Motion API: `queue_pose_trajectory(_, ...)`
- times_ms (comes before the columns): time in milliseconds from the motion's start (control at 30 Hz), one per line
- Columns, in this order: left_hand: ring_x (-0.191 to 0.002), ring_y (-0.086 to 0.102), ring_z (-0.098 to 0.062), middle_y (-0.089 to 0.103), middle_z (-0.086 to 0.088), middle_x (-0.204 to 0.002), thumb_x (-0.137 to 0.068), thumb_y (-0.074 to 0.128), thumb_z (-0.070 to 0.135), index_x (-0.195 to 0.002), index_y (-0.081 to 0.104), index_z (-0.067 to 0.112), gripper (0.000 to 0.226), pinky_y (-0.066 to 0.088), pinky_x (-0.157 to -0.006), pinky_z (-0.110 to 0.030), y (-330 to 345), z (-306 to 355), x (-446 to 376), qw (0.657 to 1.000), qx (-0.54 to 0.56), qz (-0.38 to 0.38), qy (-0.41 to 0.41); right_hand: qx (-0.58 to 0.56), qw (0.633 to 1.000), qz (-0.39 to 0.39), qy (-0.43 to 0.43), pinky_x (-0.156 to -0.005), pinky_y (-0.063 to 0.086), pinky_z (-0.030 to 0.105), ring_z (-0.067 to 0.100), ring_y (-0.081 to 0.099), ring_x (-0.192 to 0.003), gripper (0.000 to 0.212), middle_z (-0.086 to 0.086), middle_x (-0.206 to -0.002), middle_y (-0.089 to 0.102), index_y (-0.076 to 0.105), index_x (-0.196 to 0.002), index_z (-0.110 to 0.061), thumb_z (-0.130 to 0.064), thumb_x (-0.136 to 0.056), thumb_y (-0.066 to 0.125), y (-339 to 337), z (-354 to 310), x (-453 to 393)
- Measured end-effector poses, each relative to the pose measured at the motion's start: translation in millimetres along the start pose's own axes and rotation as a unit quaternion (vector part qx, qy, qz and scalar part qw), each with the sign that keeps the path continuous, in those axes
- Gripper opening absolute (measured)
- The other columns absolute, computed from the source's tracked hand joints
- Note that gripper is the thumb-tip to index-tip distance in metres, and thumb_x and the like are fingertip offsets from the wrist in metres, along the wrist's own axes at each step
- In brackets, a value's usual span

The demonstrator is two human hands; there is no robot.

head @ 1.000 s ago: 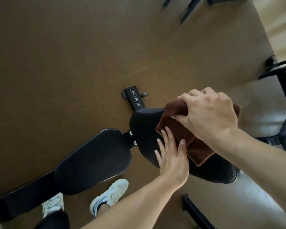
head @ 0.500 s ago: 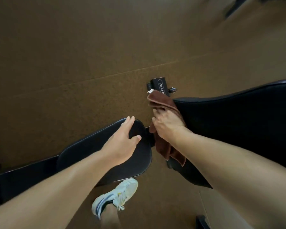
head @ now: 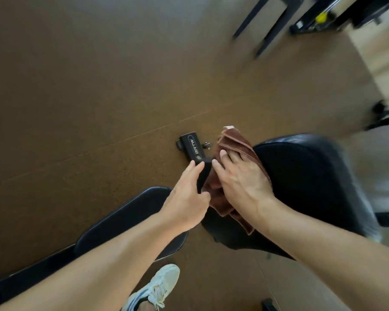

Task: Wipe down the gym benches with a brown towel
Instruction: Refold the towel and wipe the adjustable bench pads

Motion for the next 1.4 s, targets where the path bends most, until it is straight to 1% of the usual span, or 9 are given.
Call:
queue_pose_trajectory(100, -0.158, 0.007, -0.010, 0.003, 0.017, -0.171, -0.100, 0.052, 0.008, -0.163, 0.015, 0.037, 0.079, 0.022, -0.128, -0.047, 11, 65, 14, 0.998, 0.005, -0.012, 0.054, -0.011, 0.996, 0.075, 0.039, -0.126, 0.005, 0.049, 0.036, 0.029, -0.155, 0.059, 0.018, -0.166, 0.035, 0.044, -0.157, -0.011, -0.028, -0.101, 0.048, -29, 35, 53)
queue_pose_trajectory(167, -0.158, 0.005, -0.009, 0.002, 0.019, -0.171, -0.099, 0.050, 0.007, -0.163, 0.015, 0.037, 0.080, 0.023, -0.127, -0.046, 18, 98, 24, 0.996, 0.016, -0.022, 0.086, -0.080, 0.980, 0.150, 0.105, -0.121, 0.021, 0.059, 0.038, 0.041, -0.147, 0.055, 0.014, -0.159, 0.048, 0.056, -0.150, -0.017, -0.033, -0.097, 0.051, -38, 63, 89)
queue_pose_trajectory(300, -0.158, -0.002, -0.007, -0.005, 0.024, -0.169, -0.096, 0.048, 0.004, -0.164, 0.010, 0.037, 0.084, 0.029, -0.125, -0.045, 38, 136, 35, 0.991, -0.004, -0.059, 0.120, -0.291, 0.901, 0.223, 0.231, -0.092, 0.060, 0.053, 0.032, 0.041, -0.151, 0.069, 0.005, -0.167, 0.037, 0.036, -0.162, -0.035, -0.022, -0.099, 0.061, -26, 92, 152)
queue_pose_trajectory(500, -0.159, -0.002, -0.018, -0.017, 0.007, -0.171, -0.088, 0.049, 0.005, -0.164, -0.008, 0.026, 0.098, 0.011, -0.130, -0.040, 50, 156, 46, 0.981, -0.148, -0.070, 0.108, -0.409, 0.850, 0.168, 0.285, -0.114, 0.045, 0.048, 0.024, 0.028, -0.156, 0.094, -0.004, -0.175, 0.009, 0.005, -0.164, -0.041, -0.051, -0.093, 0.065, -8, 86, 147)
queue_pose_trajectory(833, -0.157, 0.016, -0.014, 0.011, 0.009, -0.172, -0.086, 0.045, 0.005, -0.165, 0.012, 0.030, 0.089, 0.006, -0.128, -0.035, 32, 157, 31, 0.983, -0.148, -0.037, 0.105, -0.402, 0.871, 0.114, 0.258, -0.087, 0.056, 0.045, 0.016, 0.049, -0.130, 0.077, -0.016, -0.162, 0.028, 0.034, -0.154, -0.042, -0.064, -0.088, 0.066, -24, 111, 108)
queue_pose_trajectory(1067, -0.146, 0.042, -0.009, 0.049, 0.001, -0.158, -0.099, 0.040, 0.010, -0.160, 0.034, 0.012, 0.061, 0.024, -0.126, -0.039, 74, 131, 30, 0.961, -0.071, 0.223, 0.150, -0.391, 0.888, 0.132, 0.202, -0.084, 0.050, 0.040, 0.018, 0.054, -0.121, 0.060, -0.018, -0.155, 0.046, 0.051, -0.148, -0.040, -0.049, -0.091, 0.064, -25, 116, 92)
queue_pose_trajectory(1200, -0.157, 0.024, -0.017, 0.022, -0.005, -0.171, -0.107, 0.050, 0.028, -0.164, 0.005, 0.008, 0.076, 0.028, -0.124, -0.049, 123, 88, 24, 0.941, -0.025, 0.290, 0.172, -0.339, 0.918, 0.174, 0.108, -0.099, 0.049, 0.043, 0.021, 0.050, -0.135, 0.053, -0.014, -0.145, 0.060, 0.060, -0.142, -0.036, -0.041, -0.089, 0.065, -31, 113, 86)
queue_pose_trajectory(1300, -0.159, 0.007, -0.009, 0.007, 0.005, -0.174, -0.113, 0.036, 0.029, -0.166, 0.004, 0.019, 0.063, 0.021, -0.128, -0.049, 154, 65, 25, 0.934, 0.051, 0.335, 0.118, -0.206, 0.956, 0.210, 0.002, -0.106, 0.042, 0.047, 0.026, 0.056, -0.130, 0.037, -0.009, -0.133, 0.069, 0.071, -0.123, -0.036, -0.041, -0.092, 0.053, -40, 102, 72)
queue_pose_trajectory(1400, -0.156, 0.015, -0.002, 0.017, 0.013, -0.171, -0.109, 0.018, 0.053, -0.164, 0.008, 0.035, 0.059, 0.025, -0.127, -0.045, 163, 51, 29, 0.931, 0.139, 0.333, 0.057, -0.066, 0.984, 0.118, -0.115, -0.098, 0.038, 0.044, 0.026, 0.054, -0.124, 0.031, -0.003, -0.130, 0.064, 0.068, -0.119, -0.029, -0.039, -0.103, 0.044, -46, 78, 52)
Point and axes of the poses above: each hand's wrist, its own x-axis away from the middle knuckle, its own y-axis out of the palm, z = x × y, the point moved 4 cm from there along -x, towards the middle knuckle
